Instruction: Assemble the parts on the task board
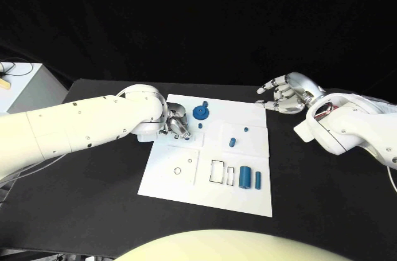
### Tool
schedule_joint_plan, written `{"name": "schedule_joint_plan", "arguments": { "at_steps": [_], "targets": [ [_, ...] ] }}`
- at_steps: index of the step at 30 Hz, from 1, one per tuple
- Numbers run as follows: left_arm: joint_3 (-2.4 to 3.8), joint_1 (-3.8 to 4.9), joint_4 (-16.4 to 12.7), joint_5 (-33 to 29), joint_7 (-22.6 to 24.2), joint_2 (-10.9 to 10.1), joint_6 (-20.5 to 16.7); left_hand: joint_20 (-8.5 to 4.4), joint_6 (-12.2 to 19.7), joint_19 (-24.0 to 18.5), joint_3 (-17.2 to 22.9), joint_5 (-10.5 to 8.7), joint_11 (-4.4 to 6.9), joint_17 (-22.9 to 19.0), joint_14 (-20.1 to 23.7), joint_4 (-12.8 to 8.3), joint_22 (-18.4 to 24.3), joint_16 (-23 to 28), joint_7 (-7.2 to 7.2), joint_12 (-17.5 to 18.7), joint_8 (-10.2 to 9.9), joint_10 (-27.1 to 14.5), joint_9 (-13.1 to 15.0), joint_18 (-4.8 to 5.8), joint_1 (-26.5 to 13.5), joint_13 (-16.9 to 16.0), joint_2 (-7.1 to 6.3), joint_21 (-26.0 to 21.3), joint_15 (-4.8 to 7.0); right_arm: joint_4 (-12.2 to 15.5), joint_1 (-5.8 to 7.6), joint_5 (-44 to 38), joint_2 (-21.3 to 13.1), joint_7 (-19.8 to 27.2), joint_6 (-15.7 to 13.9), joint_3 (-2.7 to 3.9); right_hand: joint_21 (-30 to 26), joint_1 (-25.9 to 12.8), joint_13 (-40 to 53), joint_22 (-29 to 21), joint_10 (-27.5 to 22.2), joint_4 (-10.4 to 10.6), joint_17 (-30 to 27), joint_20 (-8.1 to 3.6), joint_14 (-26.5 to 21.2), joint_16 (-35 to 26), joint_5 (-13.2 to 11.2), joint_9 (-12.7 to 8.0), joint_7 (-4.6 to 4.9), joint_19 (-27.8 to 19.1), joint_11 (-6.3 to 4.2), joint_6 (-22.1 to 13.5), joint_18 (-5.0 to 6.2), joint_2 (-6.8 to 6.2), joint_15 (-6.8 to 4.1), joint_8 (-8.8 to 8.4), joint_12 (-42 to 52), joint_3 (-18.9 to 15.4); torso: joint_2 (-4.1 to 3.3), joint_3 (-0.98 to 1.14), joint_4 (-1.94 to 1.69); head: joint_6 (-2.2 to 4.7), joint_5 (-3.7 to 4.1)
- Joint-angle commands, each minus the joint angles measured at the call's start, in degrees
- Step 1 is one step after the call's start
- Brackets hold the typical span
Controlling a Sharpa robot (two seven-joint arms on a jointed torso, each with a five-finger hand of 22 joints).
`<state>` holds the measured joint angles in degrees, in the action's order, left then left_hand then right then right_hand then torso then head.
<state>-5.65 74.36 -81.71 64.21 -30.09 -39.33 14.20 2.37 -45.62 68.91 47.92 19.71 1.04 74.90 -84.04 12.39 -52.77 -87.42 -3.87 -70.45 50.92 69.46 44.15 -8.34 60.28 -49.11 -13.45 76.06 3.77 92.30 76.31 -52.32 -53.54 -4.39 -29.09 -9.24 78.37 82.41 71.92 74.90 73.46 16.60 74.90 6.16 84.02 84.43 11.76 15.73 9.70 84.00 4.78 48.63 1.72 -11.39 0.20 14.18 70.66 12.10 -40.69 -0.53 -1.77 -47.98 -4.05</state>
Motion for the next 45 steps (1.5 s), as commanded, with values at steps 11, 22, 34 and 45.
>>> {"name": "schedule_joint_plan", "arguments": {
  "at_steps": [11,22,34,45],
  "targets": [
    [-0.31,-0.35,-0.2,0.3,0.1,0.0,-0.5,-0.87,-2.7,1.9,11.8,6.34,0.76,10.3,-4.7,-13.8,-2.1,-1.0,1.45,-1.3,0.6,2.6,0.7,1.40,-2.0,-2.3,0.45,1.4,1.24,0.0,-0.12,-0.4,0.0,0.3,0.8,0.00,-0.3,-0.6,0.0,8.1,-0.5,0.0,6.2,0.25,3.2,-0.2,0.4,-0.1,0.05,0.2,0.07,-0.3,1.08,-0.06,0.29,0.19,-0.3,-0.2,0.03,-0.03,-0.02,0.05,-0.11],
    [-0.31,-0.35,-0.1,0.4,0.2,-0.1,-1.9,-1.13,-3.4,3.2,11.7,8.88,1.06,12.3,-5.2,-14.8,-4.0,-1.6,1.76,-1.8,0.6,3.7,0.9,1.78,-2.8,-3.4,0.39,2.3,1.48,0.0,-0.18,-0.4,0.1,0.3,0.8,0.00,-0.4,-0.7,-0.1,8.1,-0.5,0.0,6.2,0.26,3.2,-0.2,0.4,-0.1,0.05,0.1,0.07,-0.3,1.10,-0.04,0.29,0.21,-0.3,-0.2,0.01,-0.02,0.03,0.06,-0.16],
    [-0.28,-0.34,-0.1,0.9,0.1,-0.4,-1.6,-1.29,-4.2,3.8,11.7,10.85,1.28,13.7,-5.6,-15.5,-5.2,-2.1,2.00,-2.2,0.5,4.6,0.9,1.98,-3.6,-4.3,0.46,2.9,1.63,0.0,-0.21,-0.4,0.0,0.3,0.9,0.00,-0.4,-0.7,-0.1,8.1,-0.5,0.0,6.2,0.26,3.2,-0.2,0.4,-0.1,0.05,0.1,0.07,-0.3,1.10,-0.04,0.29,0.21,-0.3,-0.2,0.01,0.03,0.02,-0.06,-0.12],
    [-0.28,-0.33,-0.2,0.8,0.0,-0.3,-1.1,-1.31,-4.3,3.8,11.6,11.12,1.30,13.7,-5.6,-15.6,-5.2,-2.1,2.02,-2.2,0.5,4.6,0.9,1.99,-3.7,-4.2,0.45,2.9,1.65,-0.1,-0.24,-0.4,0.0,0.3,0.9,0.00,-0.4,-0.7,-0.1,8.1,-0.5,0.0,6.2,0.26,3.2,-0.2,0.4,-0.1,0.05,0.1,0.07,-0.3,1.10,-0.04,0.29,0.21,-0.3,-0.2,-0.03,-0.01,0.01,-0.13,-0.06]
  ]
}}
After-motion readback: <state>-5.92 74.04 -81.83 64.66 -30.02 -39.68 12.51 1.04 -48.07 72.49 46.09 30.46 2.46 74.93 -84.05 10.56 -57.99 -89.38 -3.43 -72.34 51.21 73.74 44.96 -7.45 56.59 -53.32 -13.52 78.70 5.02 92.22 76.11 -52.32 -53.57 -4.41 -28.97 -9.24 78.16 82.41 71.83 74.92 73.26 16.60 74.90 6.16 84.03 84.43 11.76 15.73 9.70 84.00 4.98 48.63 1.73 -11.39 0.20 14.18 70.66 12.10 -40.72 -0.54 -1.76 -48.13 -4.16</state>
